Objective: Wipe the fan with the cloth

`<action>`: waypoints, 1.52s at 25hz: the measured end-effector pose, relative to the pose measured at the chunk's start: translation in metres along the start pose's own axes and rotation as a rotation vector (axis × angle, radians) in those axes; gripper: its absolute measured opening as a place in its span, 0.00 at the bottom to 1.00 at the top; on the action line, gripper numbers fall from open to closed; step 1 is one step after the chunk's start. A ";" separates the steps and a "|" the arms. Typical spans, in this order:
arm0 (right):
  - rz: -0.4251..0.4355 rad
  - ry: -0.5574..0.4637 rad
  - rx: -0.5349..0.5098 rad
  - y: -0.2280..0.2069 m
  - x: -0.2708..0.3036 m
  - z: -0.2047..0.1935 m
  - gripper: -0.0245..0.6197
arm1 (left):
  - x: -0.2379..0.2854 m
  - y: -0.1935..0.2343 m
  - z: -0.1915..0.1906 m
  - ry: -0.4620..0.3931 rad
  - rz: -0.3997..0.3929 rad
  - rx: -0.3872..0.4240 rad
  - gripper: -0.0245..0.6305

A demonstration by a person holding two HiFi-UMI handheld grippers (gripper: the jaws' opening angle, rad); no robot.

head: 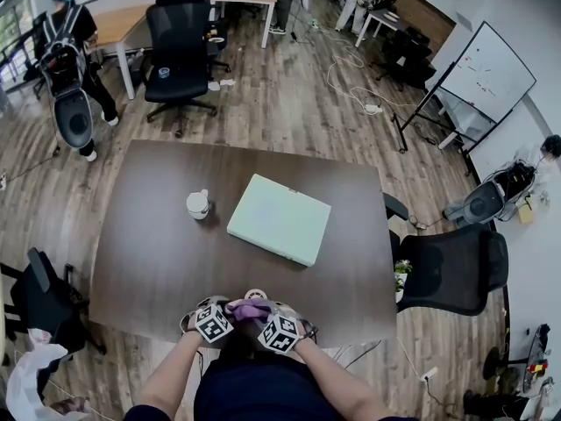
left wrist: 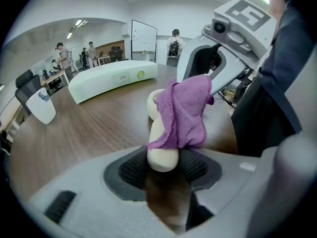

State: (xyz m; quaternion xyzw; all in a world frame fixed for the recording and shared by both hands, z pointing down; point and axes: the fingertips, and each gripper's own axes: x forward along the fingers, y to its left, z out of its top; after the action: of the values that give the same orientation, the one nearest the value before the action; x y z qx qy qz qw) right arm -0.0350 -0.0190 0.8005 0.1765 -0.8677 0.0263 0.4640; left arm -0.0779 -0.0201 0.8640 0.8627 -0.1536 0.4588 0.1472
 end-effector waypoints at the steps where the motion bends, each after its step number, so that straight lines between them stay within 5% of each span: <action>1: 0.001 -0.002 0.006 -0.001 -0.001 -0.001 0.16 | 0.000 0.000 0.000 0.001 0.000 0.000 0.33; 18: -0.075 -0.026 0.349 -0.031 -0.017 -0.031 0.16 | -0.001 -0.002 0.000 0.013 -0.016 0.007 0.33; 38: -0.212 0.055 0.395 -0.079 -0.004 -0.020 0.16 | -0.002 0.000 0.000 0.017 -0.027 -0.012 0.33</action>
State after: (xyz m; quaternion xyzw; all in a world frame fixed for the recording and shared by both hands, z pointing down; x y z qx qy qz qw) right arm 0.0087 -0.0880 0.7990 0.3533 -0.8093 0.1514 0.4441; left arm -0.0792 -0.0200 0.8621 0.8598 -0.1434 0.4634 0.1596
